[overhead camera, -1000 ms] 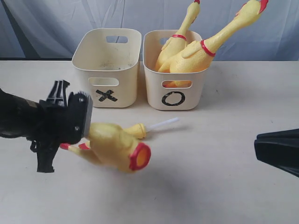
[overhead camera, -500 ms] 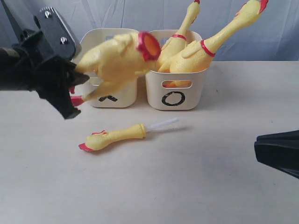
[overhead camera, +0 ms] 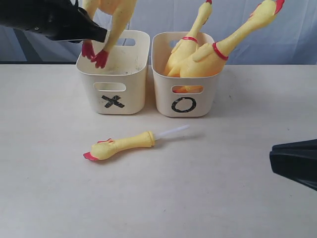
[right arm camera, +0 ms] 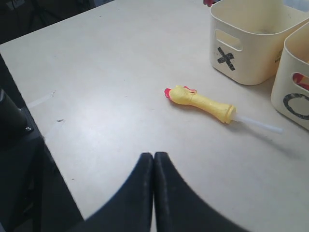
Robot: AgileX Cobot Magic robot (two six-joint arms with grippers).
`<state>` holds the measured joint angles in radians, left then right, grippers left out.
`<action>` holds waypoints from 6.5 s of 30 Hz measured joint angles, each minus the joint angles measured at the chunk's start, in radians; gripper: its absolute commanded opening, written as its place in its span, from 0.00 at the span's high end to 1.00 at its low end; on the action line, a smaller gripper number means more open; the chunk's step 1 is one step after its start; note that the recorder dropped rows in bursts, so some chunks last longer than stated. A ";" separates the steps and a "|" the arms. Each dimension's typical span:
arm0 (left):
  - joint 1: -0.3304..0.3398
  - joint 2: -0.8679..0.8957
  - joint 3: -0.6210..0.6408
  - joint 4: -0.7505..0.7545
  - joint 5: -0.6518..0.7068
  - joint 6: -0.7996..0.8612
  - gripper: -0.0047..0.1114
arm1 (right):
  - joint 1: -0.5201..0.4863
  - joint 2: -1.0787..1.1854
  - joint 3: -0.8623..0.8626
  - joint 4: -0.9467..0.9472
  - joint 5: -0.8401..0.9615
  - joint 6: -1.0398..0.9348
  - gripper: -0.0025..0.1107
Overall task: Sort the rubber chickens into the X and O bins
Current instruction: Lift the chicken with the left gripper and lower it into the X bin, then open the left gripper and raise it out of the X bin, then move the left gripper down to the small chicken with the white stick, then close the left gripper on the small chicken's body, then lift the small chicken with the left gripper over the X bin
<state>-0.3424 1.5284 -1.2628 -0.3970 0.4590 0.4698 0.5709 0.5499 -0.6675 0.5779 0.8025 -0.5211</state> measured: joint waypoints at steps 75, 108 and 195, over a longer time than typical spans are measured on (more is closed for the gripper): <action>0.071 0.546 -0.626 0.437 0.445 -0.347 0.66 | 0.000 0.000 0.000 -0.004 0.003 0.000 0.98; -0.192 0.217 -0.200 0.368 0.645 -0.035 0.96 | 0.000 0.000 0.000 -0.061 -0.005 -0.002 0.98; -0.208 0.217 0.095 0.213 0.218 0.439 0.96 | 0.000 0.000 0.000 -0.028 0.015 0.004 0.98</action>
<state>-0.5505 1.7449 -1.1681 -0.1838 0.6772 0.9086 0.5709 0.5499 -0.6675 0.5499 0.8176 -0.5166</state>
